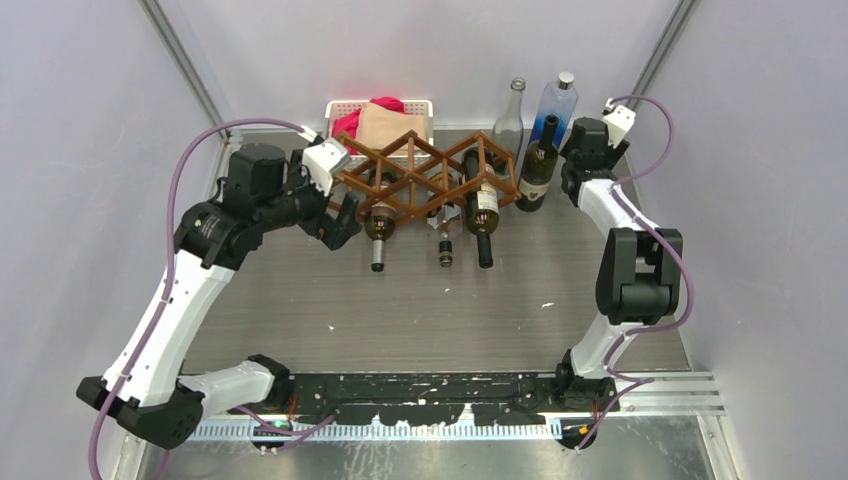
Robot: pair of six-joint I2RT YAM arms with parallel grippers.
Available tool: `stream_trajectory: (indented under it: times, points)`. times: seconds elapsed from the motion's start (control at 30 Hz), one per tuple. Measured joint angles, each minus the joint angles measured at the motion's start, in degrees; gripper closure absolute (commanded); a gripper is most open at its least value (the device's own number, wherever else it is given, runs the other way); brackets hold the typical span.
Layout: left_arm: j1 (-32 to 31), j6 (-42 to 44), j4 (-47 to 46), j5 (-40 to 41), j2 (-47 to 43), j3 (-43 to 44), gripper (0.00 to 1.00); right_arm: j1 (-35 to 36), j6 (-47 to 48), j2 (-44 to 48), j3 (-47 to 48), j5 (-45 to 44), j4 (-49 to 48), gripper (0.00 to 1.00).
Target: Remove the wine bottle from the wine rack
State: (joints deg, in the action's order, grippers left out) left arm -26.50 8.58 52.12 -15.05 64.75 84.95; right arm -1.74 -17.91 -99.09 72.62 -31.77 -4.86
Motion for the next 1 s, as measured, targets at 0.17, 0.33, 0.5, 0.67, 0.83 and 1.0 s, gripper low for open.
stream_trajectory:
  times: [0.17, 0.33, 0.5, 0.67, 0.83, 1.0]
  points:
    - [0.00, 0.90, -0.02, 0.00, -0.83, 0.00, 0.00, 0.00, 0.04, -2.54, -0.70, -0.55, -0.70, 0.96]
    - [0.00, 1.14, -0.02, 0.00, -1.70, -0.02, 0.00, -0.04, 0.46, -2.56, -2.58, -0.79, -2.14, 0.77]
    - [0.00, 1.44, -0.02, 0.00, -2.34, -0.11, 0.00, -0.04, 1.38, -2.51, -5.38, -1.66, -7.34, 0.33]
    - [0.00, 2.14, -0.02, 0.00, -2.49, -0.98, 0.00, -0.04, 1.49, -0.33, -9.05, -1.20, -10.95, 0.02]
    - [0.00, 2.23, -0.04, -0.24, -2.49, -1.09, 0.00, -0.20, 1.20, 2.80, -9.64, -0.09, -10.54, 0.00]
    - [0.00, 2.14, -0.04, -1.16, -2.49, -1.09, 0.00, -0.20, 0.92, 8.70, -9.53, 1.31, -8.83, 0.00]
